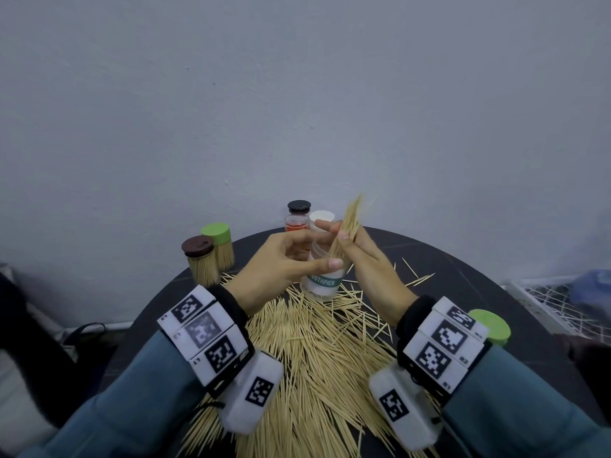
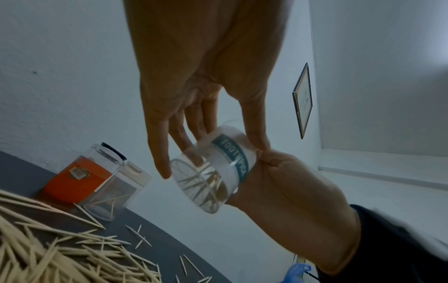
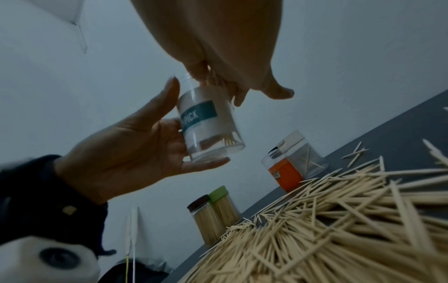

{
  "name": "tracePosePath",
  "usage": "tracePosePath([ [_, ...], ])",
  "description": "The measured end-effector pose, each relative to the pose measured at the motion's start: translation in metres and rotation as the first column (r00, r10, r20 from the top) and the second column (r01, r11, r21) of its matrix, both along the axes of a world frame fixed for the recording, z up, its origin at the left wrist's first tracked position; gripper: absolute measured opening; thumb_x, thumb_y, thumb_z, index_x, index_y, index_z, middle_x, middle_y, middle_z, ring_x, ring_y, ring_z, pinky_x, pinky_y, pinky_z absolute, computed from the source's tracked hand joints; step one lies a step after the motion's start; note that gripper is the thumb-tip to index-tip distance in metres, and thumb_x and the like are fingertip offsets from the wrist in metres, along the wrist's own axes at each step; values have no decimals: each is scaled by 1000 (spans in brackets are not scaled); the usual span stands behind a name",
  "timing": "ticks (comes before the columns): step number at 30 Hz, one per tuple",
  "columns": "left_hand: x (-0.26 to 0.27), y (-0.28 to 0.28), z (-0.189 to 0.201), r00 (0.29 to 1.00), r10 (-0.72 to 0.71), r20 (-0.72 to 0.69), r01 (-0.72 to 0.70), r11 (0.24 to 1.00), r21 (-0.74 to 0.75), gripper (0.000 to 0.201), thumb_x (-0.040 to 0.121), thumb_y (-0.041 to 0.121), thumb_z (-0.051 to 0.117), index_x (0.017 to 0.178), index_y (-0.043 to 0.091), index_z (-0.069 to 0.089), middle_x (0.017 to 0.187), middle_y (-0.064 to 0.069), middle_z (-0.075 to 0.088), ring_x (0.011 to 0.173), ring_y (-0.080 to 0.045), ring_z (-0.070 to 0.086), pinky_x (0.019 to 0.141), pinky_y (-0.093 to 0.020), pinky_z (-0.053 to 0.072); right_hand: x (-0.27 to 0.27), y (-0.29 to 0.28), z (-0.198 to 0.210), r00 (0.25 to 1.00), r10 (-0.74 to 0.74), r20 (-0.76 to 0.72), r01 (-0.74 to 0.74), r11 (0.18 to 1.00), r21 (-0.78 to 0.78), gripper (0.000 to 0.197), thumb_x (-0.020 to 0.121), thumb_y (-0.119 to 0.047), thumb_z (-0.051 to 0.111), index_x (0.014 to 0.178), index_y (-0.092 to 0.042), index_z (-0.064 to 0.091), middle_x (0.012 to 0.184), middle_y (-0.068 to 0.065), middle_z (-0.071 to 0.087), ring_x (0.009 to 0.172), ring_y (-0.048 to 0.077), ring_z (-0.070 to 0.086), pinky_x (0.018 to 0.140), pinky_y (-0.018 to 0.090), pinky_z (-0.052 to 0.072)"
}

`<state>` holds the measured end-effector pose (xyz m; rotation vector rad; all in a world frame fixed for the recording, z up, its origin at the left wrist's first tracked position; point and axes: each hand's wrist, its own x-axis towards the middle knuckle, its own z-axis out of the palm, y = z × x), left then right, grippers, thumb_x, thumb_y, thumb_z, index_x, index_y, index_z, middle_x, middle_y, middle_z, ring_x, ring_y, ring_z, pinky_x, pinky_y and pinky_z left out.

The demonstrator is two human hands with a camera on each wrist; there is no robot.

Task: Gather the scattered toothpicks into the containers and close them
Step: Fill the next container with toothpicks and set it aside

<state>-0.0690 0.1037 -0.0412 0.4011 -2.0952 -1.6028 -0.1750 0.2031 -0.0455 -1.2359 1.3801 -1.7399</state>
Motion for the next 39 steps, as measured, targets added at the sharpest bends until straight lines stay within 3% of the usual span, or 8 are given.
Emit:
tracePosePath([
  [7,2,-3,1,1000,-14,-9,14,1000,-1,55,65,25,75,118,20,64,111,-2,71,103,-16,67,92,-26,52,-5,-4,-6,1000,29,7,-29,1000,4,22,100,-9,30,110,-1,48,108,-15,58,84,-19,57,72,0,41],
  [18,3,-8,-3,999,-2,48,5,997,-76,51,75,18,75,124,18,62,115,2,69,107,-11,64,94,-20,49,-16,-8,-14,998,-19,-64,20,999,27,24,99,-10,36,93,-13,59,117,-9,62,109,7,58,93,19,45],
  [23,3,-10,-2,998,8,55,-4,998,-67,57,68,26,75,123,15,61,111,0,70,102,-10,66,88,-18,52,-24,-7,-9,997,-74,-35,74,997,8,21,97,-7,41,109,-3,57,115,-5,63,106,4,58,83,9,47],
  [28,3,-11,0,999,15,38,-13,999,-43,55,62,32,73,115,19,63,106,3,71,94,-5,67,79,-13,52,-47,-7,-4,970,-152,-189,205,931,302,17,96,-11,45,108,-14,56,113,-2,59,109,11,53,80,18,41],
  [31,3,-14,1,999,24,44,-23,999,-39,56,62,33,73,115,19,63,107,3,71,93,-2,66,78,-12,51,-62,-9,-7,901,74,-427,209,788,579,27,94,-13,51,122,-14,51,122,0,55,115,12,49,91,23,36],
  [33,3,-17,0,998,37,46,-35,999,-31,52,65,31,74,115,19,64,106,3,71,94,-4,66,78,-14,50,-63,-15,-11,785,297,-544,240,663,709,43,92,-20,56,132,-13,43,135,3,48,123,14,44,102,27,34],
  [36,4,-22,0,997,64,40,-64,998,-20,56,66,31,76,118,15,64,109,0,70,99,-9,65,80,-17,50,-53,-30,-16,605,516,-606,334,526,782,64,90,-33,58,143,-14,28,148,4,35,134,20,35,110,33,30],
  [39,4,-27,-2,994,100,43,-100,995,-12,62,61,35,76,118,14,64,112,-3,69,106,-16,64,87,-22,49,-42,-44,-22,495,604,-624,395,483,781,75,87,-46,57,146,-13,24,150,6,29,136,22,32,111,38,30],
])
